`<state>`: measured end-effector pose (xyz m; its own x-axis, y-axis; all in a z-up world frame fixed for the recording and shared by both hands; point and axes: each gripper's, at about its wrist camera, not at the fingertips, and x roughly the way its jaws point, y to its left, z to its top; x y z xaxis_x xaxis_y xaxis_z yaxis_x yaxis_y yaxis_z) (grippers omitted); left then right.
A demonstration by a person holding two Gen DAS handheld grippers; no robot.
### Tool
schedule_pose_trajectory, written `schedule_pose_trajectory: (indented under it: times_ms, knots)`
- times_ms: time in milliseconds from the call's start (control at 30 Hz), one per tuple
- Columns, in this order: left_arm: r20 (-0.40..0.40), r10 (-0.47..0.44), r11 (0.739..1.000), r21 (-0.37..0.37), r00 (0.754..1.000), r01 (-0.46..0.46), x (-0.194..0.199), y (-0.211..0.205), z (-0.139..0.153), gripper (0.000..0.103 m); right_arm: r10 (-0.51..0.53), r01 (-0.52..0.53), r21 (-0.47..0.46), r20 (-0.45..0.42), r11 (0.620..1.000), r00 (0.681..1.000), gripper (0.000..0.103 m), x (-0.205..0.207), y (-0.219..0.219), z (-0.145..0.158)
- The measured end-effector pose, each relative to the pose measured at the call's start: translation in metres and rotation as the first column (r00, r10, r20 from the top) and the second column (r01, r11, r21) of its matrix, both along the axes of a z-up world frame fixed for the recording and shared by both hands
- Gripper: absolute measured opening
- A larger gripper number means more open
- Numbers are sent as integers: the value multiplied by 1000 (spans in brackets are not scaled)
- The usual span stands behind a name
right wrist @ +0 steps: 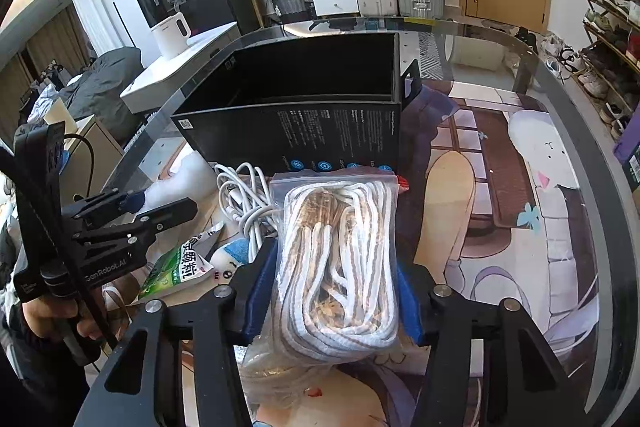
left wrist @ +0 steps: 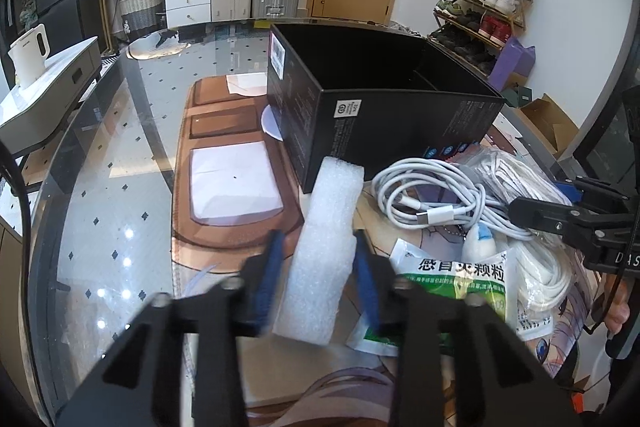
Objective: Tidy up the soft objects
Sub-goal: 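Close the left tool on the foam block while the right tool grips the rope bag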
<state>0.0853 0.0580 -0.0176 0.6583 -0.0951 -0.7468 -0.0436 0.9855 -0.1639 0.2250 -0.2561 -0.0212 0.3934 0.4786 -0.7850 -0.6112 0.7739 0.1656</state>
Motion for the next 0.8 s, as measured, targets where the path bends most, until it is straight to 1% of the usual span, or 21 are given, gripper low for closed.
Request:
schedule_pose_trajectory:
  times_ms: [100,167,300,500,800]
  knots:
    - [15,6,1000,3,1000,-6,-3,1,2,21,0,0,7,6,1000,1000,49,-2,-1,1]
    - [18,7,1000,14,1000,-7,-5,0,3,21,6,-6,17,6,1000,1000,48,-3,-2,3]
    - [47,12,1000,-1,999,-12,-16,0,11,21,13,-13,36,20,999,1000,45,-8,-5,7]
    - [94,14,1000,-10,995,-14,-29,-1,29,21,4,-8,69,45,998,999,45,-10,-15,17]
    - [162,27,1000,-11,986,-25,-37,-1,57,21,8,-18,99,95,995,995,45,-18,-25,43]
